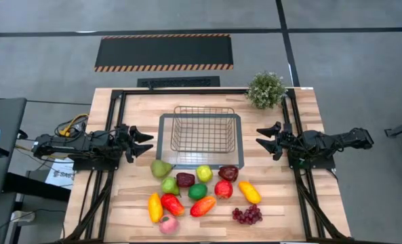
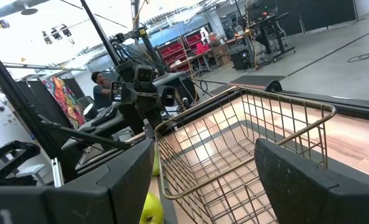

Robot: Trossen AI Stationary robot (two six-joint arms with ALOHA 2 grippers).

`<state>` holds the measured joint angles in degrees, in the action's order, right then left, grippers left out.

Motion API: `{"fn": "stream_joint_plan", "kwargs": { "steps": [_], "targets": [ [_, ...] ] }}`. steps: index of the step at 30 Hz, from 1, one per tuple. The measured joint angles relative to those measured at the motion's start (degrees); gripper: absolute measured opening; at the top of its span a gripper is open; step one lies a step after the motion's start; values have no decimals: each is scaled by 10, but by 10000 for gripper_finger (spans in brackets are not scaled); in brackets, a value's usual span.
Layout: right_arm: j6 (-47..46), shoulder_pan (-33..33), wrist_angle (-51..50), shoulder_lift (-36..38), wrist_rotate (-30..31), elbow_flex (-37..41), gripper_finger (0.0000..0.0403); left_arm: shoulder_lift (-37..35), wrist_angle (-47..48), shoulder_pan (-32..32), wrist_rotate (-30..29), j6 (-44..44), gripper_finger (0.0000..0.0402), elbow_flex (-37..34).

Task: Build produce basket
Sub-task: Put the top green pear into the bin

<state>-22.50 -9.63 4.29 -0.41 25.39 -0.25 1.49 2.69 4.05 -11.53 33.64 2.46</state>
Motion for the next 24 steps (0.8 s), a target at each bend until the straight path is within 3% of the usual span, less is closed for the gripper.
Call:
{"fn": "stream_joint_plan", "kwargs": {
  "steps": [8, 19, 24],
  "targets": [
    [0, 0, 0, 0, 0, 0, 300, 0, -25, 0, -98, 181, 271, -1],
    [-3, 0, 11, 0, 0, 0, 300, 0, -14, 0, -117, 195, 271, 0],
    [-94, 4, 37, 0, 4, 0, 300, 0, -40, 0, -126, 202, 271, -1]
  ]
}}
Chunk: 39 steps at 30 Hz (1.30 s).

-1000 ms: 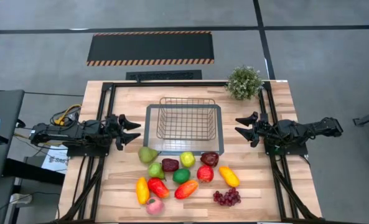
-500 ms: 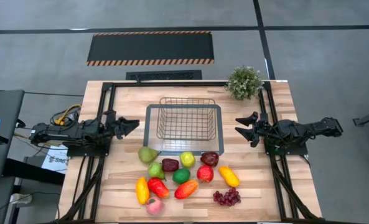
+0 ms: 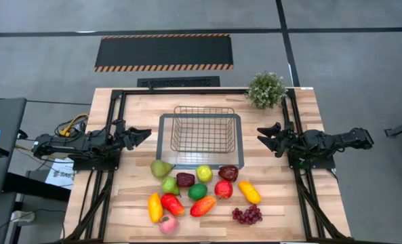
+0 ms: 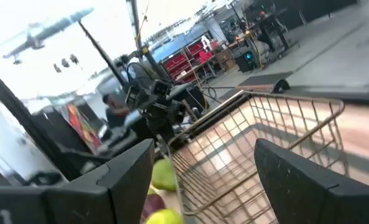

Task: Build produce basket
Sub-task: Put the top green pear into the bin

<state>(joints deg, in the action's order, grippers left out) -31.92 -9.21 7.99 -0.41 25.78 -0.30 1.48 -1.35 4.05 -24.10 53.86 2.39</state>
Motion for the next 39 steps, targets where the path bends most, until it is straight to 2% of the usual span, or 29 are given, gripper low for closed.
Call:
{"fn": "stream_joint_plan", "kwargs": {
  "steps": [3, 6, 10, 13, 16, 19, 23, 26, 30, 35, 39],
  "targets": [
    [-30, 2, 6, 0, 15, 0, 300, 0, -17, 0, -7, 40, 271, 0],
    [-101, 8, 8, 0, 44, 0, 300, 0, -61, 0, -15, 93, 271, 0],
    [-135, 23, 9, 0, 66, -6, 300, 3, -143, 0, -13, 94, 271, 8],
    [-135, 36, 16, 1, 70, -13, 300, 29, -142, 0, -4, 72, 271, 51],
    [-147, 46, 13, 1, 70, -25, 300, 89, -116, 0, 16, 34, 271, 123],
    [-167, 55, 14, 1, 39, -50, 300, 155, -13, 0, 63, 9, 271, 220],
    [-178, 60, 16, -4, -21, -102, 300, 244, 227, 0, 119, 2, 271, 380],
    [-151, 58, 11, -14, -33, -142, 300, 317, 391, 0, 140, -15, 271, 489],
    [-104, 58, -18, -38, -51, -206, 300, 403, 551, 0, 178, -48, 272, 603],
    [-65, 58, -179, -96, -74, -311, 300, 497, 715, 2, 229, -71, 299, 691],
    [-61, 58, -289, -151, -79, -373, 300, 551, 788, 16, 251, -106, 337, 703]
  ]
}}
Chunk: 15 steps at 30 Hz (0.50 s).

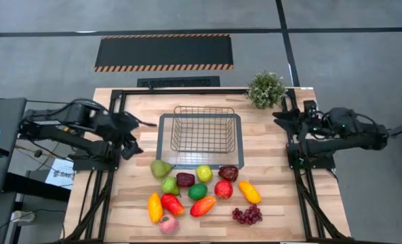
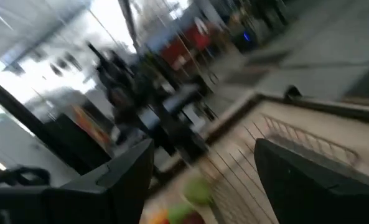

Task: Build produce basket
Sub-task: Put the top green pear into the bin

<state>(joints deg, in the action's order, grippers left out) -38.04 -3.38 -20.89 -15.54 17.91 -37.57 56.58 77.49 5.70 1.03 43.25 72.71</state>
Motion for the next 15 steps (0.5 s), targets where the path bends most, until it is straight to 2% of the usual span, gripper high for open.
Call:
{"fn": "stream_joint_plan", "kwargs": {
  "steps": [4, 9, 15],
  "targets": [
    [0, 0, -35, -40, -22, -21, 300, 53, 33, 22, -1, -60, 356, -4],
    [0, 0, -48, -72, -29, -21, 300, 107, -8, 53, -14, -115, 358, -4],
    [0, 0, -55, -97, -29, -21, 300, 170, -16, 85, -64, -176, 358, -4]
  ]
}}
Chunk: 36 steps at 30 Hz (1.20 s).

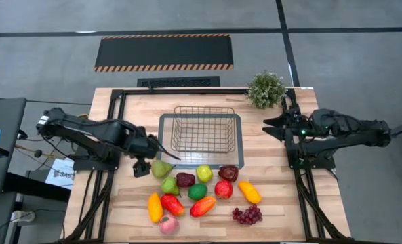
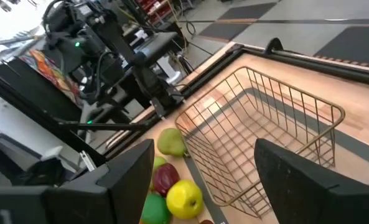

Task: Build produce basket
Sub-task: Put the top green pear into the bin

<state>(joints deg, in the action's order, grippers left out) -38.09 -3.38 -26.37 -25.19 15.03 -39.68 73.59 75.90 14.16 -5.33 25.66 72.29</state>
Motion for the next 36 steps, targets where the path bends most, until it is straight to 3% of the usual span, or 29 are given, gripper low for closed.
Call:
{"fn": "stream_joint_plan", "kwargs": {
  "steps": [15, 36],
  "targets": [
    [0, 0, -17, -6, -2, 0, 300, 101, -88, 17, -13, -57, 358, -8],
    [2, 0, -63, -6, -17, 0, 300, 108, -269, 19, 10, -9, 358, -195]
  ]
}}
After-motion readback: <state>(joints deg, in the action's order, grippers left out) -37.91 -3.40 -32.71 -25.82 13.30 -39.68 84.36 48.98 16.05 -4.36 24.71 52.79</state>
